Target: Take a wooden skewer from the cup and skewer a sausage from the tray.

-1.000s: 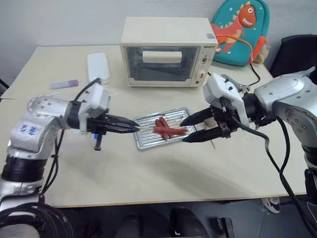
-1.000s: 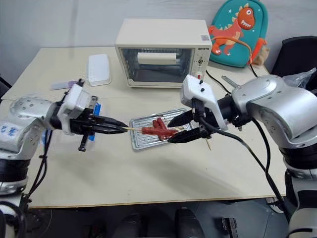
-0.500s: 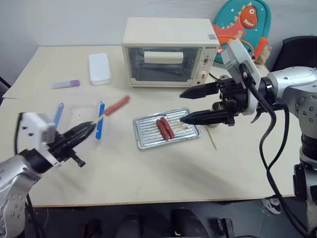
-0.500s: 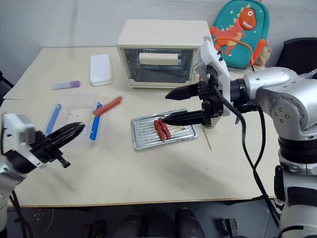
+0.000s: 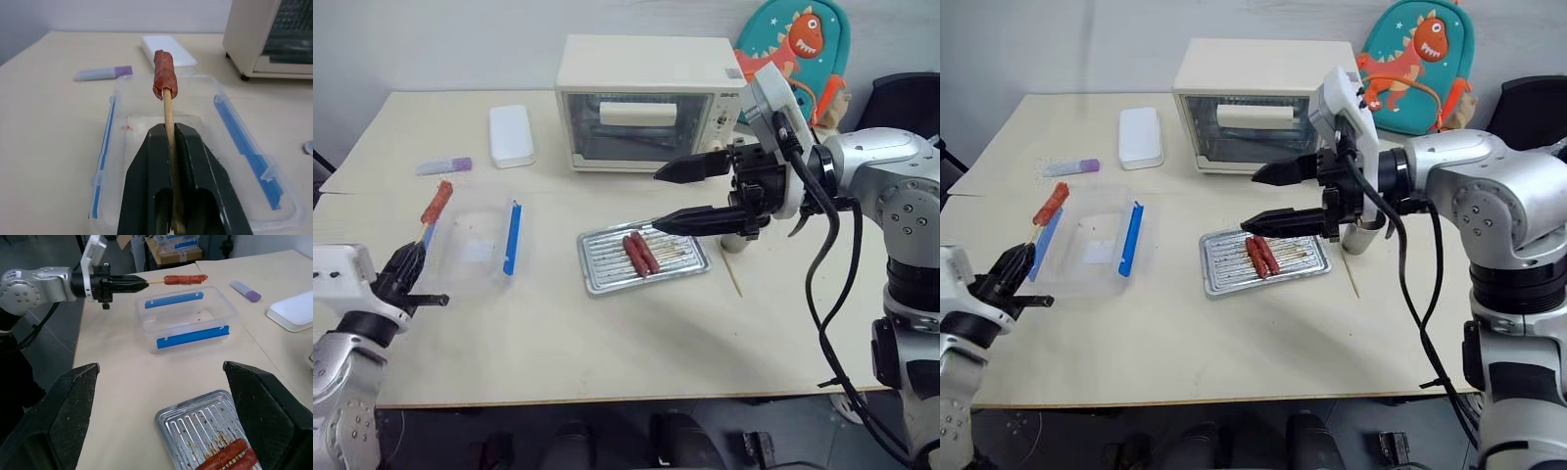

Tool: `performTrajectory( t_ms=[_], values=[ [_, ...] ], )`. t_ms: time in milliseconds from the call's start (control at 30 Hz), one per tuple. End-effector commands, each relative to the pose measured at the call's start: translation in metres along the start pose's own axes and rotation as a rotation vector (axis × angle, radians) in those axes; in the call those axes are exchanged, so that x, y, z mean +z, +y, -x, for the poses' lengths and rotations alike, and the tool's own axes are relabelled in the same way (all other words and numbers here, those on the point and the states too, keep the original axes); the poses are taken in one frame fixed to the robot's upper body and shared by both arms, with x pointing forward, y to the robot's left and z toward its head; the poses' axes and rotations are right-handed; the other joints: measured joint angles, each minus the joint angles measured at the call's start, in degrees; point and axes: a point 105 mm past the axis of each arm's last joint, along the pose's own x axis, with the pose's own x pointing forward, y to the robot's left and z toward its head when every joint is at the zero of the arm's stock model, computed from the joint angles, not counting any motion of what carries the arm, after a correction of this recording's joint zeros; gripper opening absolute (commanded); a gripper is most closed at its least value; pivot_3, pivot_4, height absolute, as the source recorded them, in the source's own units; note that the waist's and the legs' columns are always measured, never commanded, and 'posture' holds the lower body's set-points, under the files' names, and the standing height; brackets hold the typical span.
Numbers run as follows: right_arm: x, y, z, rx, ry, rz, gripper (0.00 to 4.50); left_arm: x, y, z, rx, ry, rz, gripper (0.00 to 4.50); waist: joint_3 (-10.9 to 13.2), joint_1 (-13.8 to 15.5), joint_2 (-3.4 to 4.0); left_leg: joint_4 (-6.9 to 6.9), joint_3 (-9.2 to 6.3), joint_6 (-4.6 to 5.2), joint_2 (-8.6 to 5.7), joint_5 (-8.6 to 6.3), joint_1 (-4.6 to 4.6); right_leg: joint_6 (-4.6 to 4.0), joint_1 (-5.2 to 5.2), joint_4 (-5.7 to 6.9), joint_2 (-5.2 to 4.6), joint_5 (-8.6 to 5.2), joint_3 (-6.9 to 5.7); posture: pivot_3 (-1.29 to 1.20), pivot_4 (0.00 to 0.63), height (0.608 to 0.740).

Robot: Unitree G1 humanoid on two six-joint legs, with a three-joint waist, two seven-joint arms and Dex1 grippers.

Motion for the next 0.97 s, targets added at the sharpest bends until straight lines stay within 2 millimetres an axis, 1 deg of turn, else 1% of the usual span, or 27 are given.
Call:
performTrajectory(
  t_ms=[33, 133, 200, 300, 367, 433, 500, 567, 667, 767, 800, 867, 967],
  values=[
    [0.012, 0.007, 0.0, 0.003, -0.031, 0.05, 4.24, 0.001, -0.003, -0.01, -0.032, 0.016, -0.06, 0.0, 0.0, 0.0, 0.0, 0.0, 0.0, -0.01, 0.0, 0.0, 0.0, 0.0, 0.0, 0.0, 0.0, 0.0, 0.0, 0.0, 0.15, 0.74],
    [0.01, 0.008, -0.001, -0.001, -0.037, 0.041, 4.24, 0.0, 0.002, -0.019, -0.028, 0.025, -0.07, 0.0, 0.0, 0.0, 0.0, -0.01, 0.0, -0.01, 0.01, 0.0, 0.0, 0.0, 0.0, -0.01, 0.0, 0.0, -0.01, 0.0, 0.15, 0.74],
    [0.01, 0.009, -0.001, -0.001, -0.041, 0.036, 4.27, 0.002, 0.004, -0.022, -0.022, 0.019, -0.069, 0.56, 0.0, 0.0, 0.0, -0.01, 0.0, -0.01, 0.01, 0.0, 0.0, 0.0, -0.01, -0.01, 0.0, 0.0, -0.02, 0.0, 0.15, 0.74],
    [0.008, 0.009, -0.001, -0.008, -0.05, 0.026, 4.27, 0.012, 0.004, -0.021, -0.039, -0.02, -0.069, 1.22, 0.0, -0.07, 0.0, -0.02, 0.0, -0.03, 0.01, -0.02, 0.0, 0.0, -0.01, -0.02, -0.02, 0.0, -0.02, 0.0, 0.15, 0.74],
    [0.007, 0.008, 0.0, -0.014, -0.053, 0.019, 4.27, 0.022, 0.003, -0.011, -0.056, -0.061, -0.061, 1.76, 0.0, -0.13, 0.0, -0.03, 0.0, -0.04, 0.02, -0.02, 0.0, 0.0, -0.02, -0.02, -0.02, 0.0, -0.02, 0.0, 0.15, 0.74],
    [0.005, 0.008, 0.001, -0.017, -0.053, 0.016, 4.27, 0.03, 0.002, 0.005, -0.094, -0.091, -0.028, 2.17, 0.01, -0.29, -0.02, -0.04, 0.02, -0.07, 0.05, -0.04, -0.01, 0.0, -0.03, -0.05, -0.02, 0.0, -0.01, 0.0, 0.15, 0.74],
    [0.003, 0.007, 0.002, -0.018, -0.05, 0.015, 4.27, 0.036, 0.0, 0.022, -0.135, -0.102, -0.015, 2.17, 0.01, -0.43, -0.02, -0.08, 0.02, -0.09, 0.08, -0.05, -0.01, 0.0, -0.05, -0.08, -0.02, 0.0, -0.01, 0.0, 0.15, 0.74],
    [0.001, 0.007, 0.003, -0.019, -0.041, 0.016, 4.27, 0.04, 0.004, 0.042, -0.166, -0.081, -0.009, 2.17, 0.01, -0.42, -0.02, -0.1, 0.02, -0.11, 0.09, -0.06, 0.01, 0.0, -0.04, -0.08, -0.02, 0.0, -0.02, 0.0, 0.15, 0.74],
    [-0.003, 0.004, 0.004, -0.02, -0.024, 0.019, 4.27, 0.044, 0.015, 0.074, -0.208, -0.019, -0.007, 2.17, 0.02, -0.35, -0.05, -0.09, 0.01, -0.11, 0.1, -0.06, 0.01, -0.01, -0.01, -0.24, -0.02, -0.01, -0.02, 0.0, 0.15, 0.74],
    [-0.007, 0.001, 0.004, -0.02, -0.014, 0.02, 4.27, 0.048, 0.032, 0.099, -0.199, 0.044, 0.003, 2.17, 0.03, -0.34, -0.05, -0.12, 0.01, -0.04, 0.1, -0.11, 0.03, -0.03, 0.03, -0.58, -0.03, -0.02, -0.03, 0.0, 0.15, 0.74],
    [-0.007, 0.001, 0.004, -0.019, -0.013, 0.02, 4.27, 0.049, 0.038, 0.104, -0.19, 0.059, -0.004, 2.17, 0.04, -0.32, -0.03, -0.13, 0.01, 0.02, 0.1, -0.14, 0.06, -0.05, 0.04, -0.59, -0.05, -0.03, -0.03, 0.0, 0.15, 0.74],
    [-0.009, -0.001, 0.004, -0.016, -0.011, 0.019, 4.27, 0.052, 0.044, 0.11, -0.181, 0.069, -0.016, 2.17, 0.04, -0.18, -0.02, -0.19, 0.02, 0.12, 0.07, -0.2, 0.11, -0.09, 0.09, -0.65, -0.07, -0.05, -0.04, 0.0, 0.15, 0.74],
    [-0.011, -0.002, 0.003, -0.013, -0.008, 0.02, 4.27, 0.058, 0.046, 0.109, -0.185, 0.056, -0.026, 2.17, 0.04, -0.09, -0.03, -0.18, 0.0, 0.13, 0.06, -0.2, 0.12, -0.11, 0.12, -0.67, -0.09, -0.06, -0.05, 0.0, 0.15, 0.74]
  ],
)
